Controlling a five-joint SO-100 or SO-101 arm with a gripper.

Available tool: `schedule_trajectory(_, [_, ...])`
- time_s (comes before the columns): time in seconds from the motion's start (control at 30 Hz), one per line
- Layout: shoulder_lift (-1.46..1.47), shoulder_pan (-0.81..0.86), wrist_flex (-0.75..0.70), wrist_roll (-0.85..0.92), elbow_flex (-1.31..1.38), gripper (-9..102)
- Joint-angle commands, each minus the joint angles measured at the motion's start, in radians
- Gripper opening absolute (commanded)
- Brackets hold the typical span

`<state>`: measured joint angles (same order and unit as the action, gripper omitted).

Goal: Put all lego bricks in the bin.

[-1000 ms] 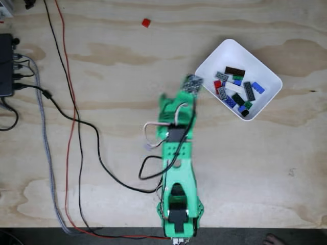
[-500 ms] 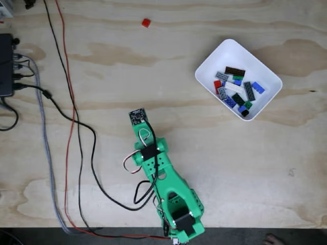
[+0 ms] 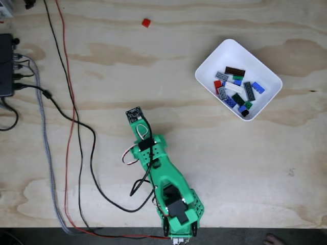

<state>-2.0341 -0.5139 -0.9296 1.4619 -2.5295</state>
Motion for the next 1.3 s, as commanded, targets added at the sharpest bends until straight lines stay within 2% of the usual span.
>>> schedule_trajectory(0.0, [0.031,-0.018,0.055,-0.026,0.003,0])
schedule_trajectory(0.13, [-0.025,-0.021,0.097,-0.115,0.005,0])
schedule_trajectory(0.27, [-0.207,0.006,0.130,-0.247,0.017,0])
schedule_trajectory(0.37, [-0.486,0.166,0.218,-0.339,0.072,0])
schedule_trajectory(0.43, [-0.554,0.333,0.252,-0.345,0.172,0])
schedule_trajectory(0.57, [-0.230,0.683,0.347,-0.342,0.468,0])
schedule_trajectory(0.73, [0.279,0.865,0.365,-0.318,0.868,0])
schedule_trajectory(0.87, [0.440,0.919,0.396,-0.265,0.965,3])
schedule_trajectory(0.97, [0.428,0.928,0.439,-0.227,0.885,18])
schedule_trajectory(1.07, [0.382,0.922,0.402,-0.249,0.864,23])
schedule_trajectory(1.17, [0.281,0.900,0.357,-0.310,0.838,26])
schedule_trajectory(1.27, [-0.029,0.831,0.250,-0.360,0.744,22])
